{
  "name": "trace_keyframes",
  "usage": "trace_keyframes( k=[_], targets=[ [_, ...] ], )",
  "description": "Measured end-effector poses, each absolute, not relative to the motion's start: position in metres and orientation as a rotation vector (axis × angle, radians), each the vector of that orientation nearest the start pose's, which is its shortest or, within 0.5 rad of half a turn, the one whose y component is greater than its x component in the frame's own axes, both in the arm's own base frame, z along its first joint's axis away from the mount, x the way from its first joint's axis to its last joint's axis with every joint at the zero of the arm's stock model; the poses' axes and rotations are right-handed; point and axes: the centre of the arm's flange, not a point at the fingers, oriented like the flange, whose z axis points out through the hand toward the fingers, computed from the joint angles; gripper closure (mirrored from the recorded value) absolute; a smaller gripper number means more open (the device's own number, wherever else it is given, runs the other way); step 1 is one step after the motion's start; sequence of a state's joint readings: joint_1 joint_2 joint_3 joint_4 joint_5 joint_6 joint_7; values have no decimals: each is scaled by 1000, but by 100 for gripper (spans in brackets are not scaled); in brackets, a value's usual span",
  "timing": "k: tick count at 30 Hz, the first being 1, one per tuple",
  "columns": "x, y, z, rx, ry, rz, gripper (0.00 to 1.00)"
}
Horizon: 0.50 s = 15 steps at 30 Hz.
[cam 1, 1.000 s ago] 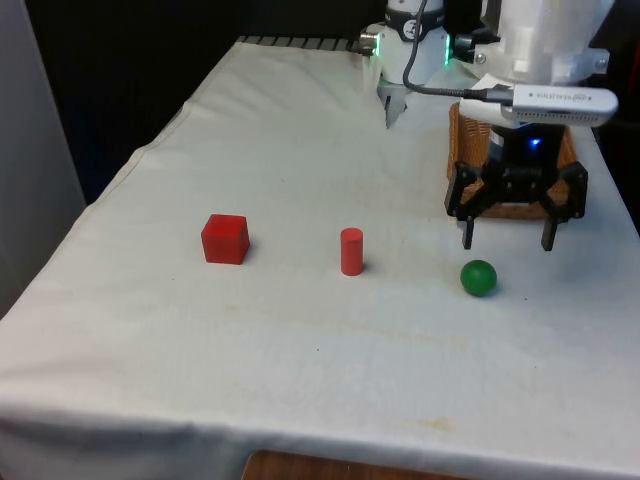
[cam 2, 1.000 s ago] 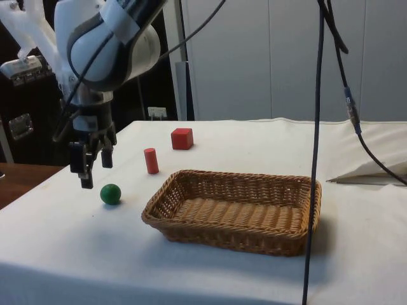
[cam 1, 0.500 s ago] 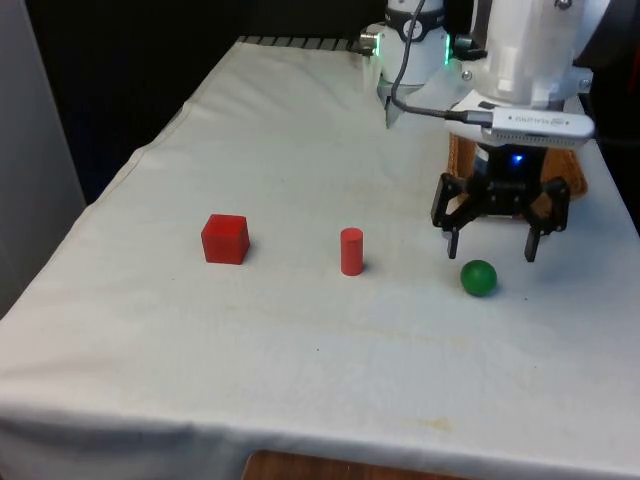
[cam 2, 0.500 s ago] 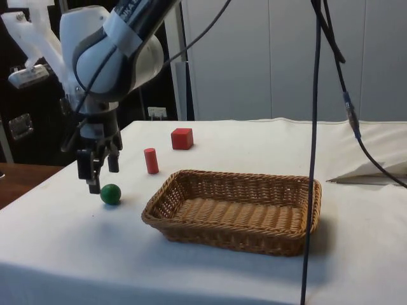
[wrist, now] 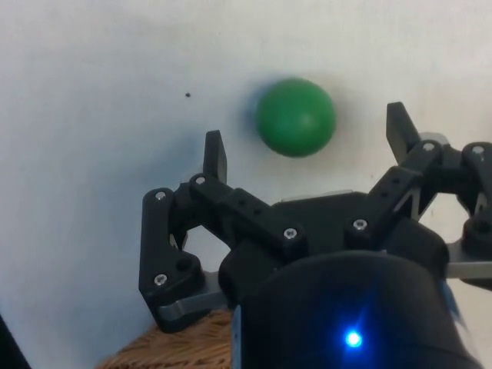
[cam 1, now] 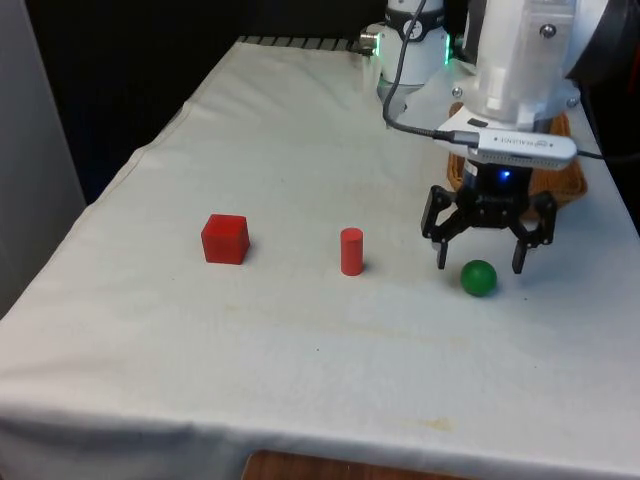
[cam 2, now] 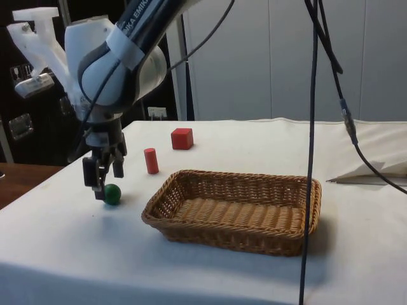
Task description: Pick up the object to the left of the cylinder and place it into the basket.
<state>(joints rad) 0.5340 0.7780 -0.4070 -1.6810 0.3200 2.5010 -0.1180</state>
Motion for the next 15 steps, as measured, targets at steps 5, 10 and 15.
trace_keyframes(
  k=[5, 10, 15],
  targets=[
    [677, 116, 181, -3206, -192, -191, 0],
    [677, 115, 175, -3211, -193, -188, 0],
    [676, 113, 172, -3213, -192, -183, 0]
  ],
)
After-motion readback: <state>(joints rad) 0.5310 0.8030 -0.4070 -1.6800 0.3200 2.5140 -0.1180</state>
